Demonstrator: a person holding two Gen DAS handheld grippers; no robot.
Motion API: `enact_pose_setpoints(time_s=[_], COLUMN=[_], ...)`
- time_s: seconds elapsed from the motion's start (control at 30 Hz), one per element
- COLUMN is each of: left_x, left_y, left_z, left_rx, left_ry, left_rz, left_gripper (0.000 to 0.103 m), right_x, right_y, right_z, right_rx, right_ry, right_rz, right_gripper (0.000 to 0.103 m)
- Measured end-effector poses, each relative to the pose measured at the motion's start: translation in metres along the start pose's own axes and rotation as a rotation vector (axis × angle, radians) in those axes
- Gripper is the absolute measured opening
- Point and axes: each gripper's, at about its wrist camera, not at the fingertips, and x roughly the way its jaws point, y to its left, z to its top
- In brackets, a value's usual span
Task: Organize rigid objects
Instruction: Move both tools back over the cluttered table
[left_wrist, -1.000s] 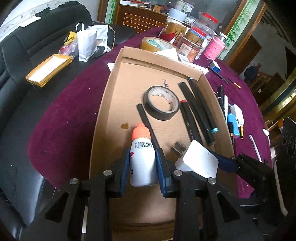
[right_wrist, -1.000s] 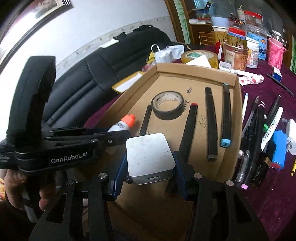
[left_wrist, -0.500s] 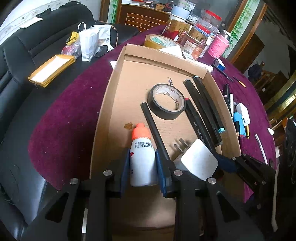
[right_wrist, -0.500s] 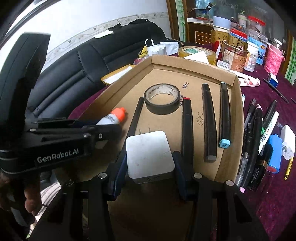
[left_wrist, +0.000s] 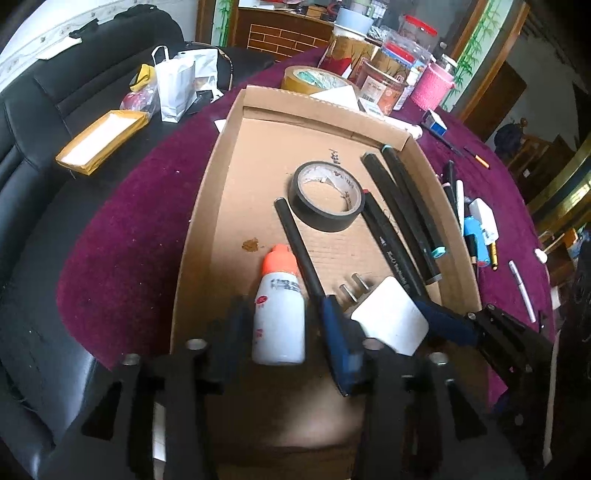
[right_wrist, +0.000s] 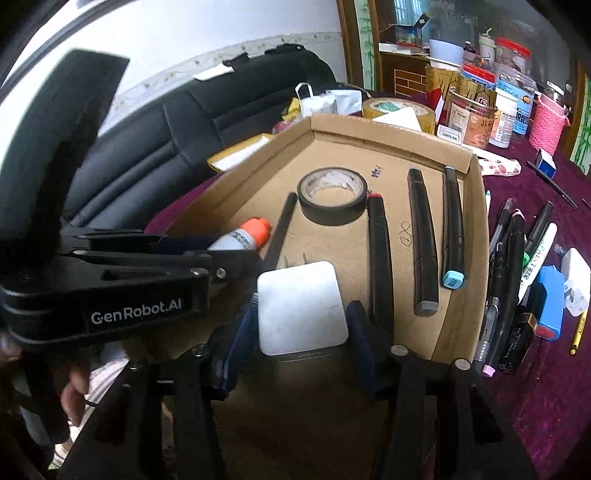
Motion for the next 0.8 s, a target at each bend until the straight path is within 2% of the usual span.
enact_pose_setpoints(time_s=[0.07,0.1,0.17,0.23,0.3,0.37,0.4,0.47,0.57,0.67,0.8], left_x=[-0.006,-0.009,-0.019,-0.036,-0.06,-0.074,-0.077,-0.076,-0.061,-0.035,-0.006], left_y=[0.004,0.006,0.01,0.013,0.011,-0.007,-0.018,-0.048,-0.092,-0.135,-0.174], left_z=[-0.001,-0.001,-0.003,-0.004,-0.009,-0.009,-0.008,-0.004,-0.003,-0.001,0.001], left_rx=[-0.027,-0.044,-0.09,-0.135,-0.18,-0.138,-0.105,-0.023,0.05,0.118,0.174], left_ry=[-0.014,-0.015,-0.049,-0.133,-0.252,-0.324,-0.336,-0.313,-0.246,-0.162,-0.086], left_rz=[-0.05,-0.076,-0.104,-0.156,-0.216,-0.227,-0.229,-0.278,-0.348,-0.354,-0.316], left_gripper=[0.064,0.069,0.07,0.07,0.07,0.07,0.074,0.081,0.081,0.081,0.081], right_x=[-0.006,-0.011,-0.023,-0.041,-0.058,-0.078,-0.087,-0.108,-0.13,-0.148,-0.165], right_y=[0.0,-0.001,-0.007,-0.017,-0.028,-0.042,-0.05,-0.07,-0.096,-0.116,-0.145], right_z=[-0.002,-0.003,-0.006,-0.014,-0.023,-0.035,-0.041,-0.056,-0.072,-0.087,-0.104], right_rx=[0.0,0.008,0.035,0.082,0.129,0.169,0.185,0.244,0.313,0.359,0.407], right_ry=[-0.02,-0.037,-0.071,-0.124,-0.166,-0.218,-0.243,-0.297,-0.346,-0.357,-0.342], right_rz=[-0.003,0.006,0.052,0.117,0.162,0.182,0.182,0.182,0.168,0.031,-0.075], right_gripper=[0.07,0.07,0.07,0.07,0.07,0.07,0.07,0.07,0.07,0.07,0.07])
